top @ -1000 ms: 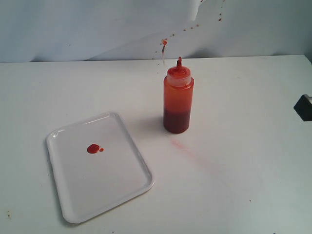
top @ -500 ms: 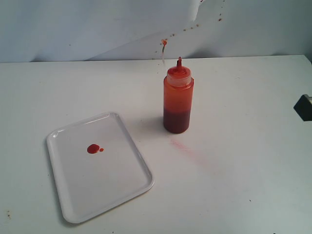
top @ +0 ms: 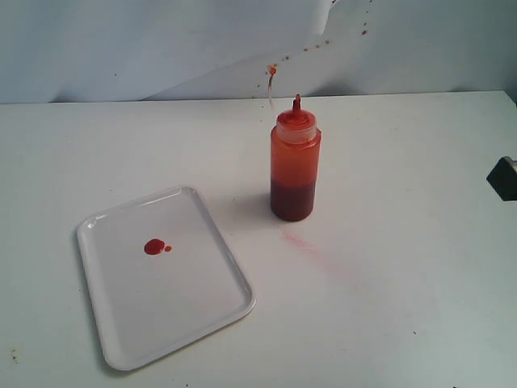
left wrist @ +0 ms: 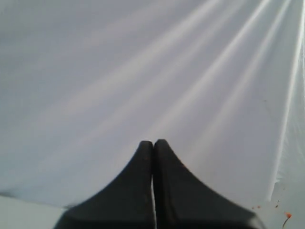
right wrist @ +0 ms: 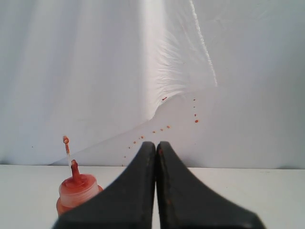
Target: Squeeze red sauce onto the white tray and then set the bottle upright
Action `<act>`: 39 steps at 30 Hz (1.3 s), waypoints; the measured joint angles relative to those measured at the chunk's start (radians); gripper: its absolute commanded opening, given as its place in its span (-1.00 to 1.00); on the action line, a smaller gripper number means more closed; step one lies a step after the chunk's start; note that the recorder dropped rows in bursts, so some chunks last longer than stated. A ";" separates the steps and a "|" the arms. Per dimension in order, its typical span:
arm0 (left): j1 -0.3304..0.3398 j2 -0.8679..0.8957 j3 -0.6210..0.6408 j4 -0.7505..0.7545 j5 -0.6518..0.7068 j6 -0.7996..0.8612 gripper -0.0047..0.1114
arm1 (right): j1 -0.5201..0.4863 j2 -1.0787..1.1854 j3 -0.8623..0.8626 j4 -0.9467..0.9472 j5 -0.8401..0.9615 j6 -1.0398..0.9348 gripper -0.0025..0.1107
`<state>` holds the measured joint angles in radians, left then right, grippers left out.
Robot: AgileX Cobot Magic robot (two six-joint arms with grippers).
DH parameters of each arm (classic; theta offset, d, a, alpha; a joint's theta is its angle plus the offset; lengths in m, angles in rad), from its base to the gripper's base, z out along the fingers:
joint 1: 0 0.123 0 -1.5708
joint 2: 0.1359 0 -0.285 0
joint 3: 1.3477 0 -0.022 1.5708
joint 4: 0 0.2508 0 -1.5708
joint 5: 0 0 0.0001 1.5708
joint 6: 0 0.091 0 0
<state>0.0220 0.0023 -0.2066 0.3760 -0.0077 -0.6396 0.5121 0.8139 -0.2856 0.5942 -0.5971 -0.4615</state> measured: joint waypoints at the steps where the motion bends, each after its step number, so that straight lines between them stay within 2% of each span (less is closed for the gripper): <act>1: 0.000 0.000 0.000 0.000 0.031 0.000 -0.92 | 0.000 0.000 0.000 0.000 0.000 0.000 -0.96; 6: 0.000 0.000 0.000 0.000 0.147 0.000 -0.92 | 0.000 0.000 0.000 0.000 0.000 0.000 -0.96; 22: 0.000 0.000 0.014 -0.005 0.167 0.014 -0.92 | 0.000 0.000 0.000 0.000 0.000 0.000 -0.96; 24: 0.000 0.000 0.036 -0.057 0.164 0.094 -0.92 | 0.000 0.000 0.000 0.000 0.000 0.000 -0.96; 26: 0.000 0.000 0.066 -0.158 0.164 0.240 -0.92 | 0.000 0.000 0.000 0.000 0.000 0.000 -0.96; 29: 0.000 0.000 0.107 -0.337 0.167 0.540 -0.92 | 0.000 0.000 0.000 0.000 0.000 0.000 -0.96; 31: 0.000 0.000 0.130 -0.415 0.167 0.673 -0.92 | 0.000 0.000 0.000 0.000 0.000 0.000 -0.96; 39: 0.000 0.000 0.202 -0.455 0.171 0.764 -0.92 | 0.000 0.000 0.000 0.000 0.000 0.000 -0.96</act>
<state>0.0220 0.0023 -0.0050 -0.0795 0.1629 0.1242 0.5121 0.8139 -0.2856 0.5942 -0.5971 -0.4615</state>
